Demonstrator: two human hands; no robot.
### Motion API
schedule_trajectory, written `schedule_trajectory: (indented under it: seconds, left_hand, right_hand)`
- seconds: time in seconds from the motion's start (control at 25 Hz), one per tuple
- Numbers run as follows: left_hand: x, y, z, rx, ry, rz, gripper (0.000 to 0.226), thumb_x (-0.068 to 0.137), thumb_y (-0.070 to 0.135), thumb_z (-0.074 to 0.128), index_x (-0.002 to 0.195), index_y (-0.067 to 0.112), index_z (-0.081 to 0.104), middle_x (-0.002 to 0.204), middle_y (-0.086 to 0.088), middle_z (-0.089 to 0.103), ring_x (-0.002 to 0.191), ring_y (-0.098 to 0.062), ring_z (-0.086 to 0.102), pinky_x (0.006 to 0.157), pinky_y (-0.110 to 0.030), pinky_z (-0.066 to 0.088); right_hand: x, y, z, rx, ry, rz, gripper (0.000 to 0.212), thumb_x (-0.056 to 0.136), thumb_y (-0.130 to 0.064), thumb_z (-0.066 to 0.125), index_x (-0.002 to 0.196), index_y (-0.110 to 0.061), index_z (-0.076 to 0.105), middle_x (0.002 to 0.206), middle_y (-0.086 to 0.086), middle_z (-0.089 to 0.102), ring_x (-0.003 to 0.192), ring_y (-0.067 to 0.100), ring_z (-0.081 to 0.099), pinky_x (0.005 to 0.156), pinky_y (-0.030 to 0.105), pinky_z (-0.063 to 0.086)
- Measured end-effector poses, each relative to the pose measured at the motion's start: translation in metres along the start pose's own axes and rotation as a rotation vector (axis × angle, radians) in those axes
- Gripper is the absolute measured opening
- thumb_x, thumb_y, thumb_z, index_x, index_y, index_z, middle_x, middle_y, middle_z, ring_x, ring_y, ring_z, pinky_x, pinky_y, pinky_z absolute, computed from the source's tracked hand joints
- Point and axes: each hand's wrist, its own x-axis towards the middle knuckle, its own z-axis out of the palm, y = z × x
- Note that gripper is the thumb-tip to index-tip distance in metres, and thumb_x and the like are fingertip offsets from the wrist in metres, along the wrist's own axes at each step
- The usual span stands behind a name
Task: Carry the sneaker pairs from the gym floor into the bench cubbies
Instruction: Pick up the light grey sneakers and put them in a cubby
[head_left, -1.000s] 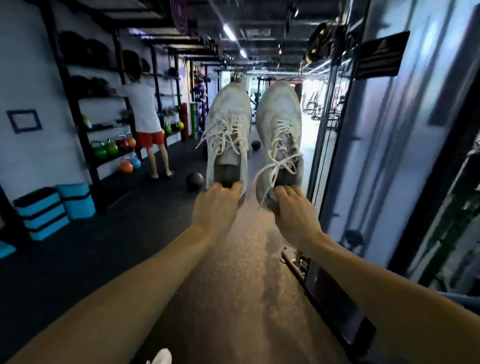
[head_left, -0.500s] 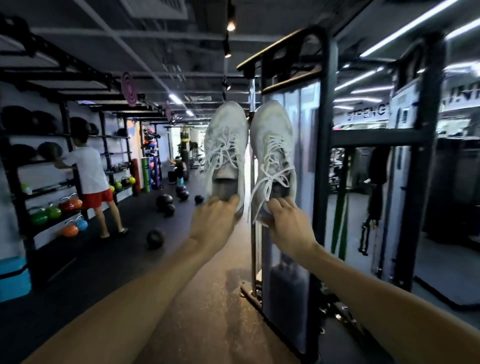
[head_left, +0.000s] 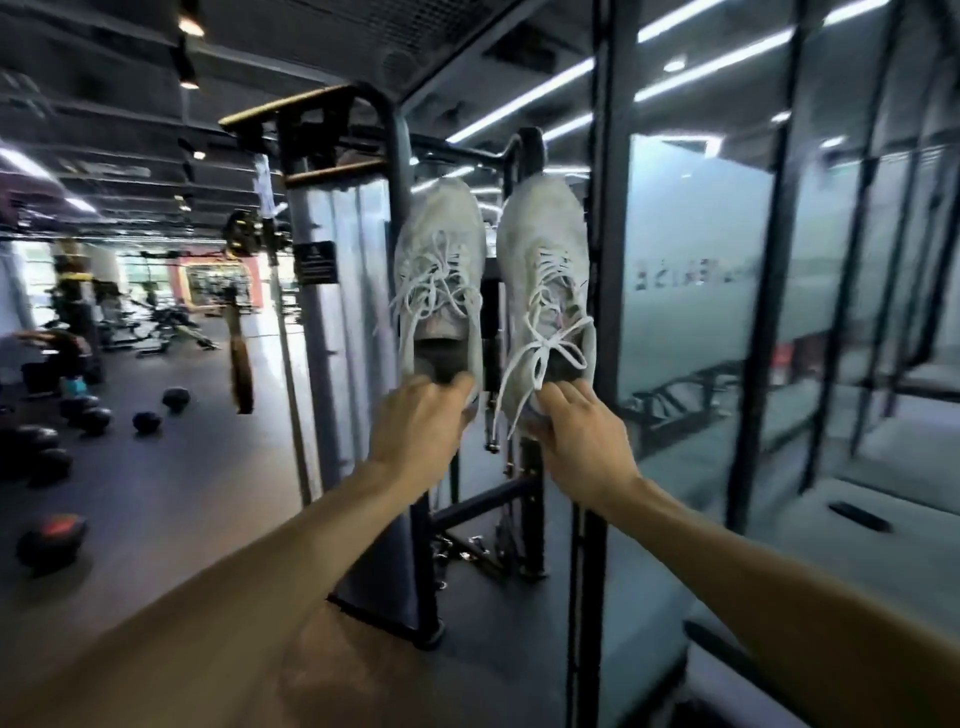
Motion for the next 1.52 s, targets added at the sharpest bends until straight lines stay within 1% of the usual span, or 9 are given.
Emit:
schedule_trajectory:
  seconds: [0.2,0.32,0.56,0.76,0.92,1.08,1.32,1.4,1.52]
  left_hand:
    - [0.002,0.16,-0.038,-0.234,0.034,0.202,0.016,0.082,0.021,0.069,0.086,0.011,0.057,0.062,-0.014,0.058,0.059,-0.032,0.057,0.045,-0.029,0.029]
    - [0.005,0.258,-0.062,-0.343,0.09,0.297,0.017,0.086,0.027,0.064,0.089,0.012,0.056,0.067,-0.014,0.058,0.064,-0.034,0.059,0.048,-0.031,0.03]
    - [-0.005,0.516,-0.151,-0.65,0.165,0.43,0.015,0.087,0.027,0.063,0.09,0.013,0.059,0.067,-0.018,0.059,0.063,-0.035,0.059,0.048,-0.033,0.035]
    - [-0.016,0.708,-0.227,-0.874,0.162,0.525,0.011,0.086,0.021,0.061,0.093,0.014,0.056,0.071,-0.018,0.06,0.066,-0.037,0.06,0.051,-0.034,0.035]
    - [-0.021,0.846,-0.279,-0.987,0.177,0.612,0.012,0.086,0.024,0.06,0.092,0.013,0.056,0.072,-0.019,0.058,0.068,-0.038,0.058,0.052,-0.034,0.034]
    - [-0.018,0.96,-0.295,-1.059,0.187,0.682,0.011,0.087,0.021,0.058,0.086,0.013,0.051,0.071,-0.017,0.056,0.066,-0.036,0.057,0.052,-0.033,0.031]
    - [0.031,1.144,-0.293,-1.144,0.158,0.763,0.015,0.089,0.028,0.058,0.088,0.014,0.051,0.071,-0.009,0.051,0.07,-0.034,0.058,0.055,-0.031,0.034]
    - [0.058,1.202,-0.289,-1.148,0.161,0.775,0.016,0.089,0.031,0.056,0.09,0.015,0.051,0.077,-0.011,0.057,0.073,-0.034,0.059,0.056,-0.032,0.034]
    - [0.099,1.279,-0.283,-1.156,0.162,0.79,0.017,0.089,0.031,0.056,0.093,0.015,0.053,0.081,-0.012,0.06,0.074,-0.034,0.06,0.059,-0.032,0.037]
  right_hand:
    - [-0.102,0.075,-0.143,-0.24,0.013,0.167,0.014,0.09,-0.021,0.055,0.082,-0.011,0.051,0.087,0.006,0.058,0.091,0.027,0.05,0.059,0.031,0.03]
    - [-0.154,0.112,-0.235,-0.346,0.03,0.256,0.007,0.086,-0.014,0.056,0.082,-0.013,0.05,0.086,0.005,0.057,0.087,0.029,0.051,0.055,0.032,0.028]
    - [-0.303,0.19,-0.468,-0.612,0.055,0.409,0.011,0.08,-0.01,0.06,0.083,-0.014,0.051,0.087,0.003,0.058,0.089,0.027,0.051,0.055,0.031,0.03]
    - [-0.411,0.233,-0.64,-0.803,0.096,0.536,0.012,0.085,-0.022,0.057,0.079,-0.017,0.048,0.086,0.001,0.058,0.09,0.022,0.048,0.057,0.029,0.023]
    - [-0.478,0.273,-0.754,-0.941,0.105,0.623,0.008,0.087,-0.02,0.054,0.083,-0.014,0.05,0.09,0.004,0.06,0.091,0.024,0.049,0.057,0.031,0.031]
    - [-0.527,0.321,-0.823,-1.01,0.113,0.715,0.007,0.086,-0.016,0.055,0.084,-0.012,0.05,0.09,0.005,0.06,0.092,0.025,0.048,0.057,0.032,0.034]
    - [-0.581,0.45,-0.92,-1.132,0.149,0.794,0.021,0.085,-0.012,0.056,0.078,-0.019,0.038,0.085,0.003,0.058,0.086,0.025,0.049,0.051,0.025,0.021]
    - [-0.588,0.501,-0.949,-1.156,0.152,0.804,0.023,0.085,-0.012,0.056,0.078,-0.022,0.036,0.084,0.002,0.058,0.085,0.025,0.049,0.048,0.023,0.018]
    - [-0.596,0.576,-0.981,-1.177,0.145,0.824,0.019,0.084,-0.009,0.055,0.079,-0.019,0.041,0.084,0.003,0.059,0.084,0.026,0.05,0.049,0.025,0.021]
